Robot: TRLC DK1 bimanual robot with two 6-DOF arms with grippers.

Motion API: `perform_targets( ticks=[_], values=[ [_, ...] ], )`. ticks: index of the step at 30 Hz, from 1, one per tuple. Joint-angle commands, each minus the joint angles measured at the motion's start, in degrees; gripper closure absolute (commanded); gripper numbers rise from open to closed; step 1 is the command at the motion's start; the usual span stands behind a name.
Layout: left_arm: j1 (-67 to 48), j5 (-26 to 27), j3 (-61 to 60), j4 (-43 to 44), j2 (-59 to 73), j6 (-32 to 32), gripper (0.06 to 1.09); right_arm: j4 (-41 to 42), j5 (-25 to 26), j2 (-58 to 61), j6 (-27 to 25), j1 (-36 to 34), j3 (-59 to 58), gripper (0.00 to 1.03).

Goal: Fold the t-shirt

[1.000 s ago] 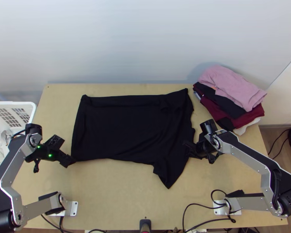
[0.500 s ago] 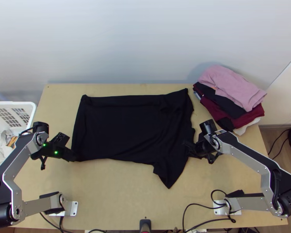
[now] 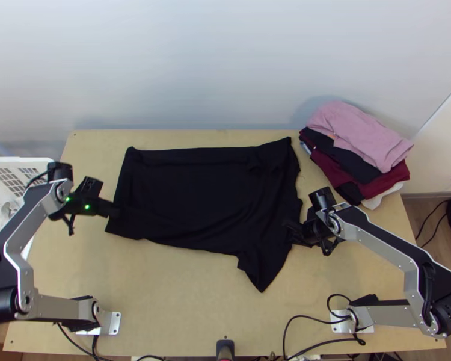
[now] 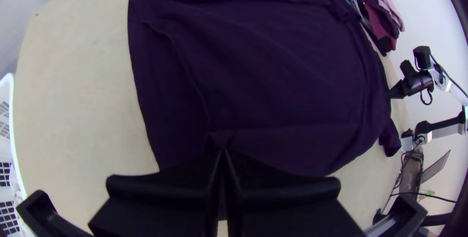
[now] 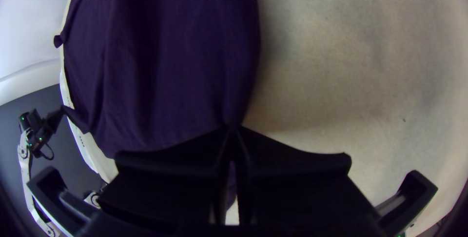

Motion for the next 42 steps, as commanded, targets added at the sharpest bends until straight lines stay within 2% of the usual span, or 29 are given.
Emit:
perform_targets(
  ticks=[1,10,11,12,14,15,21,24,29,31,34,36,39,42],
  values=[
    [-1.99,0.67,2.59,1.04,3.44,-2.76,1.04,0.3,0.49,-0.8,-0.04,0.53,-1.98,1.0],
    [-7.26,0.58,1.88,8.51,8.1,-9.18,1.02,1.7,0.49,-0.62,0.05,1.41,-2.07,1.0],
    [-7.7,0.41,1.8,8.77,8.27,-9.27,0.89,1.7,0.49,-0.62,0.05,1.5,-1.98,1.0],
    [-7.79,0.06,1.88,8.77,8.53,-9.27,0.7,1.7,0.49,-0.62,0.05,1.41,-1.98,1.0],
    [-7.7,-0.65,2.5,8.68,8.89,-9.09,0.23,1.7,0.58,-0.54,0.05,1.41,-1.98,1.0],
    [-7.52,-2.05,3.03,8.86,8.53,-9.0,0.12,1.7,0.58,-0.54,0.05,1.41,-2.07,1.0],
    [-1.28,-2.49,7.07,9.39,5.72,-11.55,0.11,2.32,0.58,-0.01,0.05,2.12,-2.69,1.0],
    [2.32,-0.91,9.27,6.22,5.55,-11.29,0.11,3.2,0.58,0.25,0.57,2.99,-3.3,1.0],
    [6.89,5.15,9.97,-2.65,5.81,-4.96,0.13,3.9,0.58,1.57,0.75,3.43,-3.39,1.0],
    [8.03,7.97,9.97,-7.84,6.07,-0.48,0.13,4.43,0.58,2.28,0.84,3.43,-3.3,1.0],
    [8.56,10.34,8.39,-11.8,6.43,5.06,0.17,5.48,0.67,2.98,0.84,3.79,-3.3,1.0],
    [8.56,10.78,6.28,-11.97,6.34,7.96,0.24,6.19,0.67,3.51,0.75,3.96,-3.22,1.0],
    [8.47,10.87,4.61,-11.71,7.39,10.51,0.25,6.45,0.84,4.74,0.31,4.05,-2.78,1.0],
    [8.56,10.87,4.08,-10.57,8.18,11.04,0.44,6.45,0.93,5.97,0.31,4.05,-1.9,1.0]
  ],
)
